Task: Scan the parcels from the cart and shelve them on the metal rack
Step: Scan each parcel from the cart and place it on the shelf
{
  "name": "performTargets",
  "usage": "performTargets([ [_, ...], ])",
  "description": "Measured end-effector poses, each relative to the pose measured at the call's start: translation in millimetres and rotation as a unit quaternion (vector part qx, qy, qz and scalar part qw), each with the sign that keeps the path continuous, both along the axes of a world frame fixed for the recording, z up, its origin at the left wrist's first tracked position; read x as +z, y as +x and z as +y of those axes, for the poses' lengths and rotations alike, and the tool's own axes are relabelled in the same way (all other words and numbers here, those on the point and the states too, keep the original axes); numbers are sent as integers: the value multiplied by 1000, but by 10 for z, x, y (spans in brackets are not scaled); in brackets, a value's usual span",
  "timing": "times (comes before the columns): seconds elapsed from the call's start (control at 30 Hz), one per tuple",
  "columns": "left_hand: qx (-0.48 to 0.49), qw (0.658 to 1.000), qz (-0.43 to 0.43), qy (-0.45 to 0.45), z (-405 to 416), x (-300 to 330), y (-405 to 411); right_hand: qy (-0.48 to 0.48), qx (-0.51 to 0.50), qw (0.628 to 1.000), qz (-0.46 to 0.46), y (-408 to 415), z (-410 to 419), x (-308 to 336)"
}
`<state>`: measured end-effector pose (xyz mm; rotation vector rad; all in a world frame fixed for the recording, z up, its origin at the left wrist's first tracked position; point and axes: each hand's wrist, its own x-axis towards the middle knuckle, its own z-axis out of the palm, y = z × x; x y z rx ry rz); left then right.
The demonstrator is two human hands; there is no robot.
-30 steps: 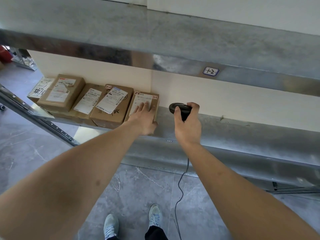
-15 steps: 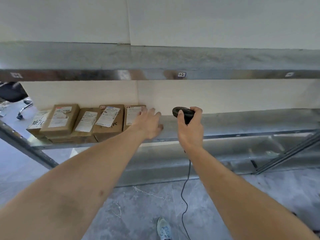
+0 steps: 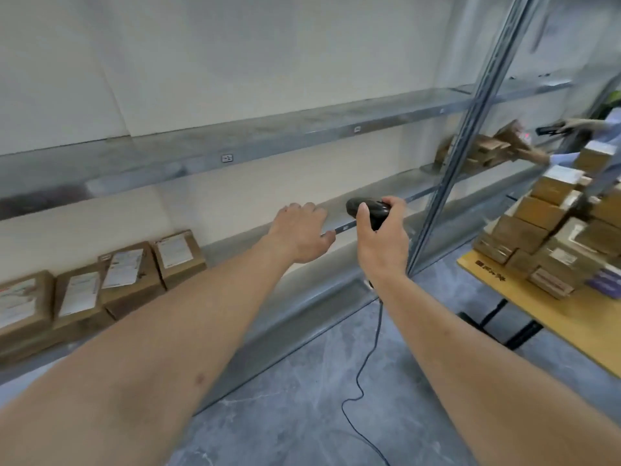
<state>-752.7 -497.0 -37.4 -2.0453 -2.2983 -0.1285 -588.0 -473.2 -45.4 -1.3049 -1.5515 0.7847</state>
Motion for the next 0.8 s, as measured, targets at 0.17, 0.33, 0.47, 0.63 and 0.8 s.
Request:
performTargets([
  [0.17,-78,997,-14,17,283,225,918,17,-69,997,4,934,78,197],
  [0.33,-148,988,-18,34,710,363,1965,38,-127,991,11,1997,298,322],
  [0.47,-189,981,-26,43,1052,425,2916,40,-172,984,7,2840,553,364],
  [0.63,-229,971,-31,56,1440,459,3961,38,-207,978,0,3821,856,375],
  [0.8,-248,967,-32,42,1864,490,4692,29,-234,972,-9,4581,1177,383],
])
